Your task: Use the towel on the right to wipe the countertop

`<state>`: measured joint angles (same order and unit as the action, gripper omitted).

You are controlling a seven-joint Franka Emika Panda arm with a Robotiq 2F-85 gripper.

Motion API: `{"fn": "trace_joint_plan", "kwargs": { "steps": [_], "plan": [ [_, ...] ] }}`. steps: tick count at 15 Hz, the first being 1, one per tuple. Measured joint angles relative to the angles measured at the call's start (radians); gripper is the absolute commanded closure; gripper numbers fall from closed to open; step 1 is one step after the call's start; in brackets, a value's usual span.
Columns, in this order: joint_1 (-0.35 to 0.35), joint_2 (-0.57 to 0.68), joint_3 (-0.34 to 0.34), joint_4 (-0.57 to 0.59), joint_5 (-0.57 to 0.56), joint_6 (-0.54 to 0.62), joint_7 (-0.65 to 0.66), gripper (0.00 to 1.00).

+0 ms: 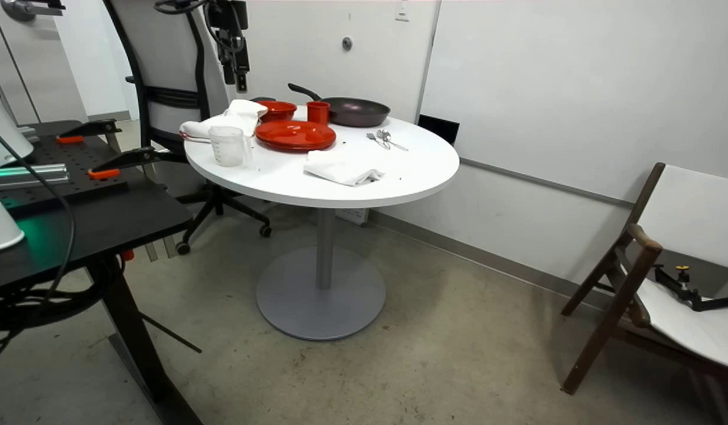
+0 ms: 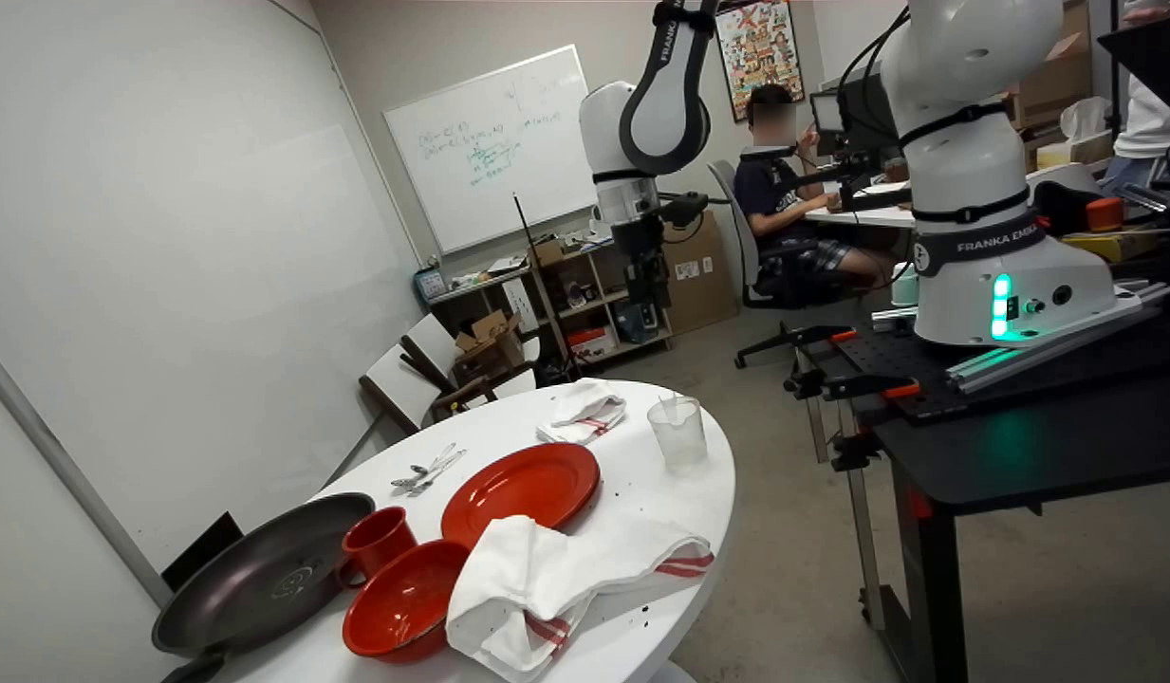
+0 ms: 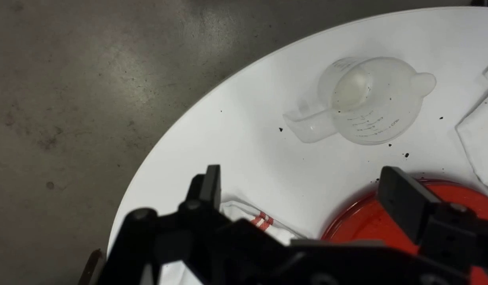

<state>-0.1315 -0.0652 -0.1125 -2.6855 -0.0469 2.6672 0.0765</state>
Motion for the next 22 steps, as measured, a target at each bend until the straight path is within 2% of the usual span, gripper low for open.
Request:
{"fn": "trace_joint_plan", "kwargs": {
  "steps": [22],
  "plan": [
    [0.000,-0.015,0.000,-0.009,0.001,0.000,0.000,0.00]
  ]
}}
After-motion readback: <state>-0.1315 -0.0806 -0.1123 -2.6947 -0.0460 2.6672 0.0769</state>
